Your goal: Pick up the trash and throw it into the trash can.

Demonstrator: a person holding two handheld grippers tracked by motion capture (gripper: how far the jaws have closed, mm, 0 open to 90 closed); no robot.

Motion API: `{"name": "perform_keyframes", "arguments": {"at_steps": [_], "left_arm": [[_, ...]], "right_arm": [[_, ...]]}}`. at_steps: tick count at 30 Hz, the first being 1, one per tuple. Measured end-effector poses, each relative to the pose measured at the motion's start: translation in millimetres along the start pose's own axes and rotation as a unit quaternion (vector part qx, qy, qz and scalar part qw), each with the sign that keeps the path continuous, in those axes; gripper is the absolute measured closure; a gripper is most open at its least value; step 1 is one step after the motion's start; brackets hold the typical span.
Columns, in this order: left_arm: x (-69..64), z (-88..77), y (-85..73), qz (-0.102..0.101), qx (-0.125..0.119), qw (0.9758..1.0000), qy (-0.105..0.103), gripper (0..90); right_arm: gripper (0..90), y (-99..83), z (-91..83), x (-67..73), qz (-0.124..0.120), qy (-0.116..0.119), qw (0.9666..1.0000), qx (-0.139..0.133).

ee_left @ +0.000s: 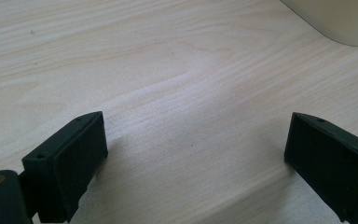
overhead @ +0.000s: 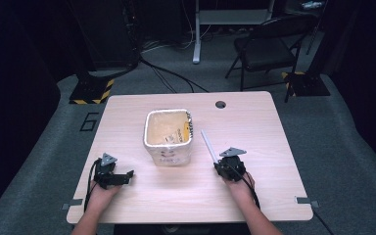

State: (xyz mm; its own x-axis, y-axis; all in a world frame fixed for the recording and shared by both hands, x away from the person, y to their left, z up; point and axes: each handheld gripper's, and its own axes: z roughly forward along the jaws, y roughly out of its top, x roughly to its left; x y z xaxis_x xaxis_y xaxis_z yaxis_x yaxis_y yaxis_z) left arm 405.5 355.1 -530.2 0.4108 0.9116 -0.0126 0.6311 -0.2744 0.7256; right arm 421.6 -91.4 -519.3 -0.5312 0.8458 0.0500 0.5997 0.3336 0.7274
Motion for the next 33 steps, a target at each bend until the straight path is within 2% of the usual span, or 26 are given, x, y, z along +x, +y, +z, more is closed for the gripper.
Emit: {"name": "perform_keyframes", "arguments": {"at_steps": [5,9,10,13,26,33], "left_arm": [[0.0,0.0,0.0,0.0,0.0,1.0,0.0,5.5],[0.0,0.0,0.0,0.0,0.0,1.0,0.0,5.5],[0.0,0.0,0.0,0.0,0.0,1.0,0.0,5.5],[0.0,0.0,0.0,0.0,0.0,1.0,0.0,5.5],[0.0,0.0,0.0,0.0,0.0,1.0,0.0,5.5],[0.0,0.0,0.0,0.0,0.0,1.0,0.0,5.5]], "right_arm": [[78.3,0.1,-0.2,0.3,-0.015,-0.006,0.9999,0.002],[78.8,0.7,-0.8,0.0,-0.012,-0.007,0.9999,0.006],[78.9,0.9,-1.3,0.3,-0.001,-0.007,0.9999,0.009],[79.1,0.9,-2.5,-1.3,0.004,-0.006,0.9999,0.01],[79.4,7.9,-20.1,-11.2,-0.001,-0.002,1.0,0.003],[79.5,10.1,-28.6,-17.6,0.012,0.004,0.9999,0.0]]}}
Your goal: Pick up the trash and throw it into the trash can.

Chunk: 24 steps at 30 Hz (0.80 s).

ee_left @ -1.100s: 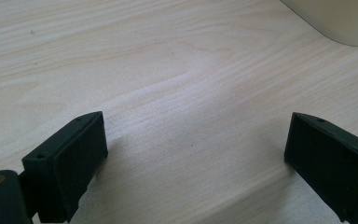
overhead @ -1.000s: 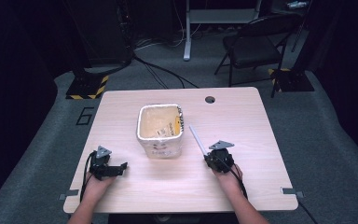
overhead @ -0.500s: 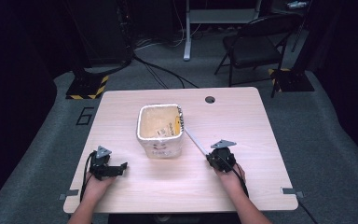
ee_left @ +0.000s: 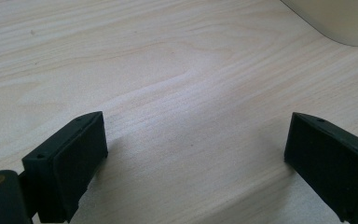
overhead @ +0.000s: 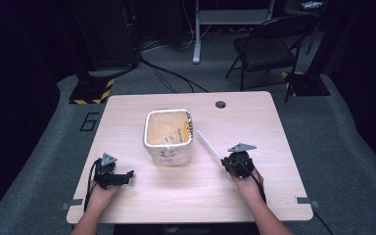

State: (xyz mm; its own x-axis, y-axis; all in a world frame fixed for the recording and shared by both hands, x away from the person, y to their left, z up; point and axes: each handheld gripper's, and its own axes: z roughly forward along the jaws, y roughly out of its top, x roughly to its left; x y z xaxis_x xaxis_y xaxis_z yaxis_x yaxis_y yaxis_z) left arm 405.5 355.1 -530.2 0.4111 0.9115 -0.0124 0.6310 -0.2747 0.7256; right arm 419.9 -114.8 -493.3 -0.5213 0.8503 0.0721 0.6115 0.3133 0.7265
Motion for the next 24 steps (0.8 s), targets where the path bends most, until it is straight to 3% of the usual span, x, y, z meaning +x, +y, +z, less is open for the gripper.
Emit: {"name": "perform_keyframes", "arguments": {"at_steps": [24], "left_arm": [[-0.1,0.0,0.0,0.0,0.0,1.0,0.0,5.5]], "right_arm": [[79.7,22.5,-32.8,-15.1,0.005,0.01,0.9998,-0.015]]}}
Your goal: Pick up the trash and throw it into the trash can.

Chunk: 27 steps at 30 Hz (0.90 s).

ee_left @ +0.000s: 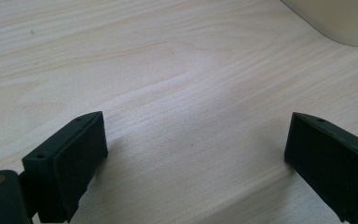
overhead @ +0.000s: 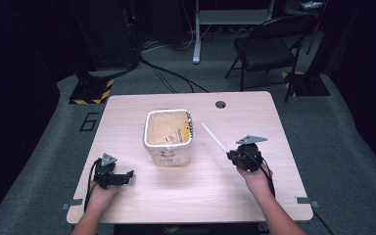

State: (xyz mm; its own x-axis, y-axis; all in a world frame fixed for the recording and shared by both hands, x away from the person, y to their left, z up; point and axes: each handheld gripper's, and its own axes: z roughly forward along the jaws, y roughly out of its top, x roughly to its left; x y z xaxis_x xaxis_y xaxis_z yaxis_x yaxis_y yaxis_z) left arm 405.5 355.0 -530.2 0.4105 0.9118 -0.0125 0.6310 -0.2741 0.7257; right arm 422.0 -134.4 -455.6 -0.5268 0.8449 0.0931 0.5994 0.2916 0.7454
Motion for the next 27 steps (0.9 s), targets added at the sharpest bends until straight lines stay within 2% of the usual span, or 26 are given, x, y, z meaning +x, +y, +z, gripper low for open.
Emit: {"name": "perform_keyframes", "arguments": {"at_steps": [20,27], "left_arm": [[0.0,0.0,0.0,0.0,0.0,1.0,0.0,5.5],[-0.1,0.1,0.0,0.0,0.0,1.0,0.0,5.5]], "right_arm": [[79.7,22.9,-27.8,-3.1,-0.016,0.006,0.9998,-0.011],[79.7,33.5,-37.5,0.0,-0.02,0.009,0.9996,-0.019]]}}
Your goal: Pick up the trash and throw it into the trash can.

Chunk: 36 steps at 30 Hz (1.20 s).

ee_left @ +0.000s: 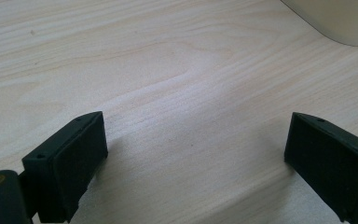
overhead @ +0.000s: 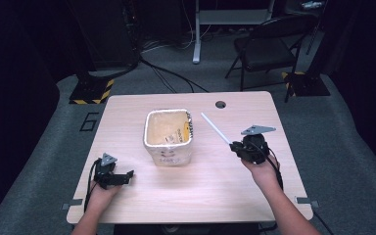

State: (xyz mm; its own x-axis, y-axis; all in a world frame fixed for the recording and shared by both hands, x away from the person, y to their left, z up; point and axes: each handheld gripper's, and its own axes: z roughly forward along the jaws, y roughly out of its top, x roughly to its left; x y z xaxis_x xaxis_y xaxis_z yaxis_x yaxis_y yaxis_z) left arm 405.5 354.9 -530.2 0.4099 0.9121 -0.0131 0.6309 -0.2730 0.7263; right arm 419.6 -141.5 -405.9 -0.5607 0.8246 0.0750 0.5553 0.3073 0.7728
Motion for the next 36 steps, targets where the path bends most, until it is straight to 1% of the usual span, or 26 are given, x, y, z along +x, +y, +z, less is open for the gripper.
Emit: {"name": "perform_keyframes", "arguments": {"at_steps": [5,6,12,14,17,19,21,22,26,36], "left_arm": [[0.0,0.0,0.0,0.0,0.0,1.0,0.0,5.5],[0.1,0.0,0.0,0.0,0.0,1.0,0.0,5.5],[0.1,0.0,0.0,0.0,0.0,1.0,0.0,5.5],[0.0,0.0,0.0,0.0,0.0,1.0,0.0,5.5],[0.1,-0.1,0.0,0.001,0.0,1.0,0.0,5.5],[0.1,0.0,0.0,0.0,0.0,1.0,0.0,5.5],[0.1,-0.1,0.0,0.001,0.001,1.0,0.0,5.5],[0.1,-0.1,0.0,0.0,0.0,1.0,0.0,5.5],[0.1,-0.1,0.0,0.0,0.0,1.0,0.0,5.5],[0.1,-0.1,0.0,0.001,0.001,1.0,0.0,5.5]], "right_arm": [[79.6,8.6,-4.8,3.4,-0.006,0.003,1.0,-0.005],[79.6,13.2,-6.3,5.0,-0.009,0.005,0.9999,-0.008],[79.6,24.1,-8.8,8.9,-0.014,0.009,0.9998,-0.012],[79.6,27.7,-10.0,9.9,-0.018,0.012,0.9997,-0.011],[79.6,31.1,-10.6,11.5,-0.016,0.016,0.9997,-0.012],[79.6,36.1,-11.3,14.3,-0.02,0.022,0.9995,-0.012],[79.6,37.6,-11.1,15.4,-0.023,0.024,0.9994,-0.013],[79.6,40.6,-10.6,18.8,-0.026,0.027,0.9992,-0.012],[79.6,43.8,-7.4,24.4,-0.034,0.034,0.9988,-0.012],[79.6,49.0,2.2,38.2,-0.04,0.05,0.9979,-0.009]]}}
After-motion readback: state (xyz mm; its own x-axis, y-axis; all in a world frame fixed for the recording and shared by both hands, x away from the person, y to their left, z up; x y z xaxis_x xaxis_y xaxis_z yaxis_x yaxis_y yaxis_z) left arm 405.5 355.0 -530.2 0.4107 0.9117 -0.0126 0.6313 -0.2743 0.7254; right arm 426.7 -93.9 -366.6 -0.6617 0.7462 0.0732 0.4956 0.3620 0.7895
